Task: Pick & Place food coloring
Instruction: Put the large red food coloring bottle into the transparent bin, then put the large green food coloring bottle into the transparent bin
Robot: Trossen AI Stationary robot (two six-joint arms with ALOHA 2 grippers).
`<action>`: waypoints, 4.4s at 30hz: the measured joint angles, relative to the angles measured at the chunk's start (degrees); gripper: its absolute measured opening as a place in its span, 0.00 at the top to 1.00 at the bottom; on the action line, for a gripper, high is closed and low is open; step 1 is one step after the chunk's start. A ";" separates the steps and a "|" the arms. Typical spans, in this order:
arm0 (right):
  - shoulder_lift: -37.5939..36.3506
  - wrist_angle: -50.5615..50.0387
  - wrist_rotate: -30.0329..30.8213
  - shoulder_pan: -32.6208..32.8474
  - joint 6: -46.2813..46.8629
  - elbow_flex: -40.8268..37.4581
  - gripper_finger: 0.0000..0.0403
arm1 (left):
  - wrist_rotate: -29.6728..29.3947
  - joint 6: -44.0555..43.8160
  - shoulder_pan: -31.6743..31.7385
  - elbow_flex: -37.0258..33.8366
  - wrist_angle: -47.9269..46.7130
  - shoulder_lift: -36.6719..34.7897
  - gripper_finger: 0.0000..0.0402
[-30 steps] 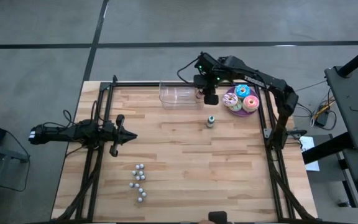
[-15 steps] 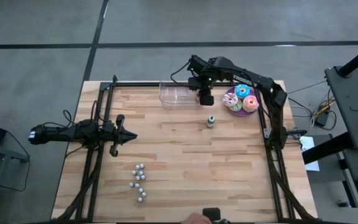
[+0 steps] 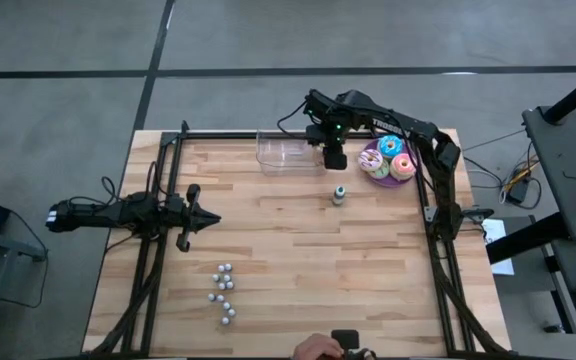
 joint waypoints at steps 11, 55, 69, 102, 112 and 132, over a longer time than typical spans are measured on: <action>0.00 1.62 -3.26 -0.58 -0.45 -0.81 0.73 | 0.01 0.00 -0.02 -0.02 0.00 0.00 1.00; 0.03 8.84 -4.83 -1.61 -3.01 -7.95 0.73 | 0.01 0.00 -0.02 -0.02 0.02 -0.01 1.00; 0.03 9.14 -4.82 -1.61 -2.99 -8.38 0.73 | -0.01 0.00 -0.02 -0.02 0.02 -0.02 1.00; -7.21 8.29 -4.17 -1.19 -0.87 -8.46 0.57 | 0.01 0.00 0.00 -0.02 0.00 -0.02 1.00; -12.16 5.05 -4.30 1.61 2.24 -8.43 0.56 | 0.00 0.00 -0.01 -0.02 0.01 -0.01 1.00; -15.51 3.89 -4.31 8.73 6.29 -8.87 0.54 | 0.00 0.00 -0.01 -0.01 0.02 -0.02 1.00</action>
